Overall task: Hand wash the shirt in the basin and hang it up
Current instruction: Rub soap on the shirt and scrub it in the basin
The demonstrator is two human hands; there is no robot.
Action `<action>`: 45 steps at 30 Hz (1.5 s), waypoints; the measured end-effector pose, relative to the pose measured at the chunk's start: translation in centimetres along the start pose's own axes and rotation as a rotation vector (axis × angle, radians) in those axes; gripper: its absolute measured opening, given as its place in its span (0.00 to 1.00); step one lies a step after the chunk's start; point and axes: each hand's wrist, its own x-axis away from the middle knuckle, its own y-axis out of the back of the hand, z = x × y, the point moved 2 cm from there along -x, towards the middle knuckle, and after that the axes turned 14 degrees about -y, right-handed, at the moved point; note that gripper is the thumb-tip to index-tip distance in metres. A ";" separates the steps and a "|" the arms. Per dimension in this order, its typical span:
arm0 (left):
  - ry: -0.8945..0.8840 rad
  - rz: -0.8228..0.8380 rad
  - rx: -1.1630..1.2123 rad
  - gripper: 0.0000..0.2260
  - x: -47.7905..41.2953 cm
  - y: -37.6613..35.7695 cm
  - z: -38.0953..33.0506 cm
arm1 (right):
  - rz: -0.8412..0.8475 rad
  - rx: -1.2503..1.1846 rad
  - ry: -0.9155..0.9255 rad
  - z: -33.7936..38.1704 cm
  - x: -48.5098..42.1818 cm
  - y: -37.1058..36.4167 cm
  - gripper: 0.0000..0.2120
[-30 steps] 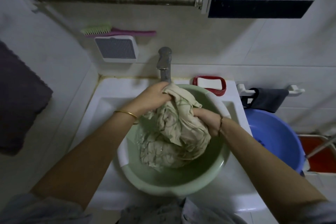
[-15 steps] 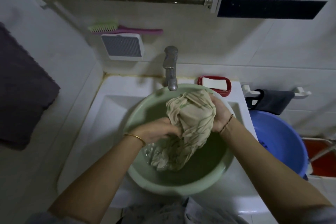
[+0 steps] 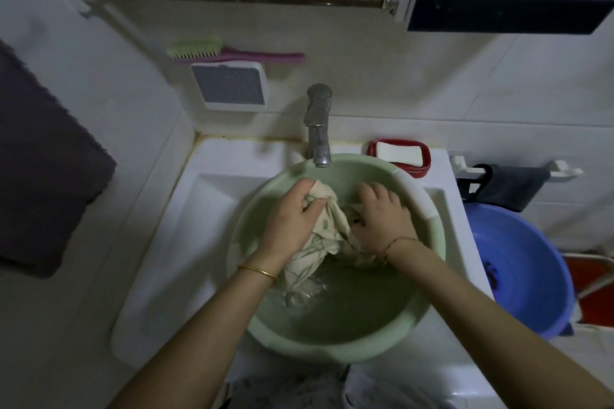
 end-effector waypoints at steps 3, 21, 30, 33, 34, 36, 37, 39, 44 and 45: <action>-0.021 0.021 0.053 0.05 -0.2 -0.1 -0.8 | 0.161 -0.363 0.129 0.5 1.1 0.1 0.27; 0.135 0.053 0.095 0.14 -1.8 0.4 -1.4 | -0.331 0.180 0.143 -0.4 -1.3 0.2 0.10; -0.035 0.155 -0.300 0.07 -2.3 -4.1 0.1 | -0.297 0.192 0.273 -3.3 -2.4 -1.6 0.09; -0.028 0.179 -0.304 0.09 -2.8 -5.0 0.2 | -0.315 0.067 0.276 -3.2 -3.3 -1.0 0.16; -0.017 0.182 -0.297 0.10 -3.0 -5.2 0.2 | -0.348 0.026 0.259 -3.0 -3.7 -0.4 0.15; 0.009 0.196 -0.282 0.12 -3.2 -5.5 0.6 | -0.415 -0.010 0.207 -2.6 -5.3 0.6 0.10; 0.022 0.206 -0.281 0.13 -3.3 -5.6 0.8 | -0.414 0.013 0.162 -2.5 -6.5 1.2 0.11; 0.043 0.223 -0.284 0.16 -3.4 -5.7 1.0 | -0.339 0.084 0.041 -2.5 -9.3 2.4 0.15; 0.092 0.228 -0.278 0.14 -4.1 -5.9 1.6 | -0.025 0.167 -0.170 -4.0 -16.0 3.1 0.20; 0.098 0.230 -0.272 0.14 -4.2 -6.0 1.8 | 0.005 0.200 -0.177 -4.2 -16.8 3.1 0.20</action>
